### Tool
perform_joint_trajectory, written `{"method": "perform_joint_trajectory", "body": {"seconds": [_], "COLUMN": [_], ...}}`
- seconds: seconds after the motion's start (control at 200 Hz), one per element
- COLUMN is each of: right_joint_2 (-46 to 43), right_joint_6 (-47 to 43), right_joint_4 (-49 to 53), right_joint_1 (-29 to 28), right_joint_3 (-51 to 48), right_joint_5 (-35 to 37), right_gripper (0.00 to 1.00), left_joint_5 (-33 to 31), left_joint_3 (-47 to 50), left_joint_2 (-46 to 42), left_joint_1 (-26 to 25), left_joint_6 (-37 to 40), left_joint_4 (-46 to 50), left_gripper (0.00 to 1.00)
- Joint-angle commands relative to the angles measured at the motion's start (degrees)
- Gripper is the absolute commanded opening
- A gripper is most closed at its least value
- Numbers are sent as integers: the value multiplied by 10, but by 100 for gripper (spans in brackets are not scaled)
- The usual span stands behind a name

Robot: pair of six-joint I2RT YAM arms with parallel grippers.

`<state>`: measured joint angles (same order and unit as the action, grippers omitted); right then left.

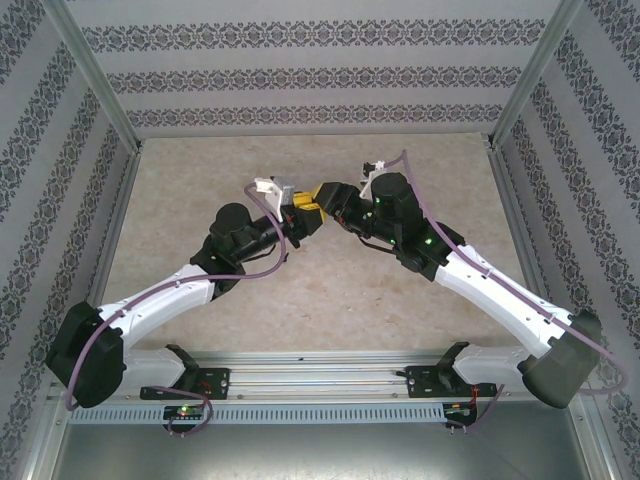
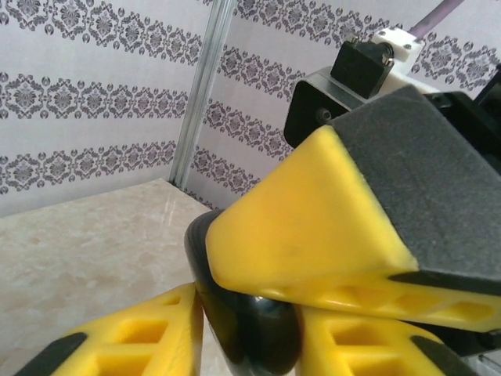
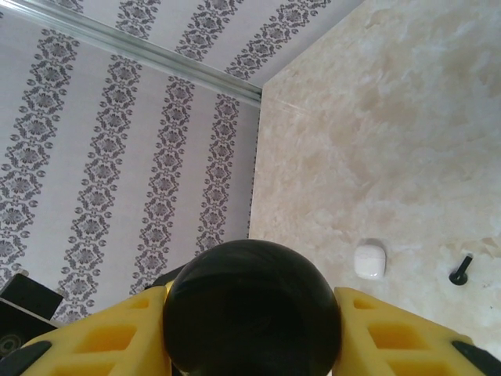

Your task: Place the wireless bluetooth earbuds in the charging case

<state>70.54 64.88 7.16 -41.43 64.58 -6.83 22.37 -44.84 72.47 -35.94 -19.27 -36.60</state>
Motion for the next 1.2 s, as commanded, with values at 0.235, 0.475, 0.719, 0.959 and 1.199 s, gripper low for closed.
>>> {"method": "perform_joint_trajectory", "body": {"seconds": [0.235, 0.475, 0.719, 0.959, 1.199], "right_joint_2": [-8, -50, -82, -55, -24], "right_joint_6": [-53, -155, -194, -193, -151], "right_joint_4": [-11, 44, 34, -4, -39], "right_joint_1": [-9, 7, 45, 48, 71], "right_joint_3": [-2, 31, 29, 37, 37], "right_joint_5": [-46, -78, -174, -221, -232], "right_gripper": [55, 73, 69, 62, 53], "left_joint_5": [11, 111, 249, 312, 343], "left_joint_3": [-26, -21, -9, -13, -8], "left_joint_2": [6, -29, -42, -34, -35], "left_joint_1": [-2, 37, 97, 106, 106], "left_joint_6": [-25, -71, -208, -275, -292], "left_joint_4": [-60, -31, -114, -178, -218], "left_gripper": [0, 0, 0, 0, 0]}}
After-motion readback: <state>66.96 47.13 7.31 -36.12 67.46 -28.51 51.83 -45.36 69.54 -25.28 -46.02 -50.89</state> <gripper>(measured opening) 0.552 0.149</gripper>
